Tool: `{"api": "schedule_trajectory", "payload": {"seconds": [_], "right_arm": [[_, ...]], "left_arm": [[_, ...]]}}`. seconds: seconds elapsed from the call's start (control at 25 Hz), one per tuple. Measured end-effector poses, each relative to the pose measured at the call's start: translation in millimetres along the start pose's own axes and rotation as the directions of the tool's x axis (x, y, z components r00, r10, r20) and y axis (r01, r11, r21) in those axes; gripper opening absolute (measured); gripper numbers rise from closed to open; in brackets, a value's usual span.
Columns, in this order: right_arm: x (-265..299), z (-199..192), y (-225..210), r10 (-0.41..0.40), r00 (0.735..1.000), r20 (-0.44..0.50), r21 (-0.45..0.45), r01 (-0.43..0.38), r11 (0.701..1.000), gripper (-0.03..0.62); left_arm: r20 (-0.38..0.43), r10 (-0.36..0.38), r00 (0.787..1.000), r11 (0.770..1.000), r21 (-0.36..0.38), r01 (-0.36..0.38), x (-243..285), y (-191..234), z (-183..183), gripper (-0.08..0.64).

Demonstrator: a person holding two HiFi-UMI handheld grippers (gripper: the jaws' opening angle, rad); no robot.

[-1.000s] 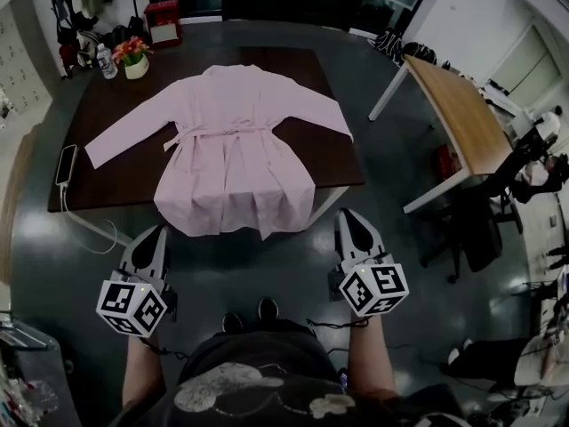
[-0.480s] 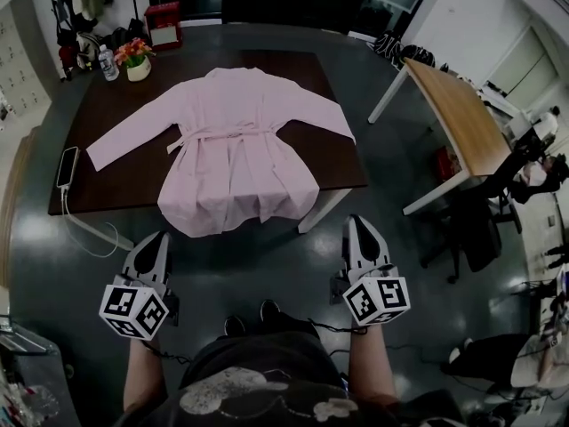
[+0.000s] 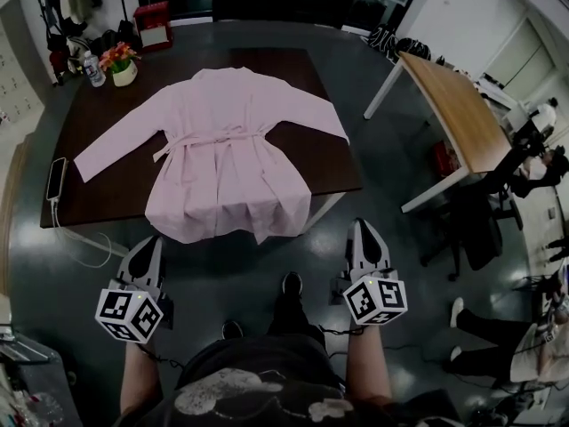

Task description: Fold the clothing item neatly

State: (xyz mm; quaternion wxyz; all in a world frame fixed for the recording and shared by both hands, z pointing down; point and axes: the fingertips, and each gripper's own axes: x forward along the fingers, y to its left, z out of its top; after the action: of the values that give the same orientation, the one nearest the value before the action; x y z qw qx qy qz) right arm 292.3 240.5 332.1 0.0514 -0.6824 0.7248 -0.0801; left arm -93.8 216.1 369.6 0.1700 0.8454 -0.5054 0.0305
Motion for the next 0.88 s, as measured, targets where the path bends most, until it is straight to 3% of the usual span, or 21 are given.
{"api": "schedule_trajectory", "payload": {"seconds": [0.24, 0.48, 0.6, 0.88], "right_arm": [[72, 4, -62, 0.037, 0.999, -0.004, 0.031, -0.037, 0.999, -0.008], [138, 15, -157, -0.015, 1.000, -0.004, -0.012, 0.015, 1.000, -0.008], [162, 11, -192, 0.004, 0.999, -0.044, -0.026, -0.006, 1.000, -0.008], [207, -15, -241, 0.002, 0.989, -0.149, -0.035, -0.008, 0.999, -0.008]], "left_arm": [[0.005, 0.076, 0.997, 0.997, -0.024, -0.075, 69, -19, 10, 0.009], [0.058, 0.141, 0.988, 0.990, 0.017, -0.142, 149, -60, 37, 0.009], [0.072, 0.166, 0.984, 0.986, 0.011, -0.167, 183, -80, 41, 0.009], [0.013, 0.161, 0.987, 0.987, 0.018, -0.161, 240, -114, 31, 0.009]]}}
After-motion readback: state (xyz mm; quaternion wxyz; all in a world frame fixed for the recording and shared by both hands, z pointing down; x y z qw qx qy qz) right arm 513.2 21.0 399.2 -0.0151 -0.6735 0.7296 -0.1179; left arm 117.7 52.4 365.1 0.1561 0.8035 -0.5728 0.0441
